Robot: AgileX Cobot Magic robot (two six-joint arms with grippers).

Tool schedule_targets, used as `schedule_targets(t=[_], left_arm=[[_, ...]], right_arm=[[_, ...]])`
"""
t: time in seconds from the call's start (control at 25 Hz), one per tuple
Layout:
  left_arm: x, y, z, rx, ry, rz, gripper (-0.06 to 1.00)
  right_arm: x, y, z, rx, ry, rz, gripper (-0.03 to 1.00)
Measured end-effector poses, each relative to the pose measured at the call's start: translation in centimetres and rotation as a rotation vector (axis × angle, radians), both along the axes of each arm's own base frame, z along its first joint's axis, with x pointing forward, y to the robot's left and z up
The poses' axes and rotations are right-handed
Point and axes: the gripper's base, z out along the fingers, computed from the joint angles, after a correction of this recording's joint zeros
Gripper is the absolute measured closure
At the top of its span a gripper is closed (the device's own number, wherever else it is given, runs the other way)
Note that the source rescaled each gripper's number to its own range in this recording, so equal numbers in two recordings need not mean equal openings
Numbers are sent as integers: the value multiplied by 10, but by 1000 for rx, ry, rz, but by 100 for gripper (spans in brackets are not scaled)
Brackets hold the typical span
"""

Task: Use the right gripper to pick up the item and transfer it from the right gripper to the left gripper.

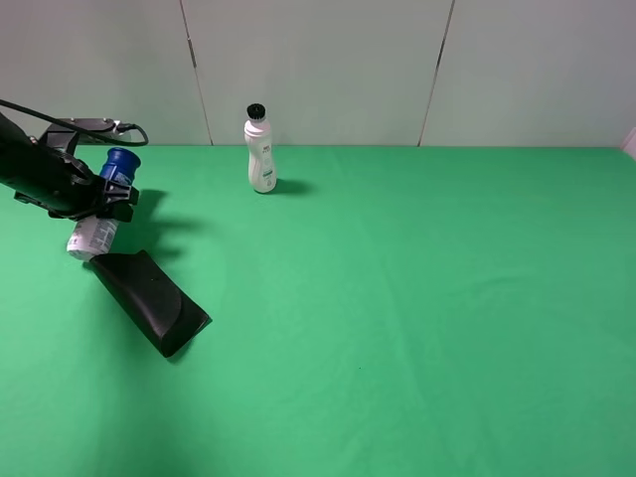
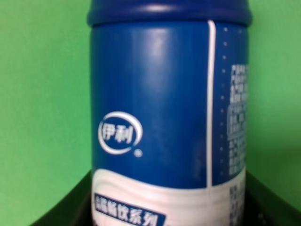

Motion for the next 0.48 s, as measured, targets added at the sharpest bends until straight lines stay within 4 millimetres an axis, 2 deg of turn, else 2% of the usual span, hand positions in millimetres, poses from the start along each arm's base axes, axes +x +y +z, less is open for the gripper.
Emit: schedule_targets(t=[0.16,0.24,0.4,0.48], left_arm=[[0,0,0,3,-5,2,92],[1,0,0,3,-6,2,86],[5,1,4,4,-25,4,45],[7,1,6,4,-30,3,33]], right_arm=[[0,0,0,0,0,0,-3],[0,0,0,0,0,0,-3],[0,0,0,0,0,0,-3],[0,0,0,0,1,0,-3]])
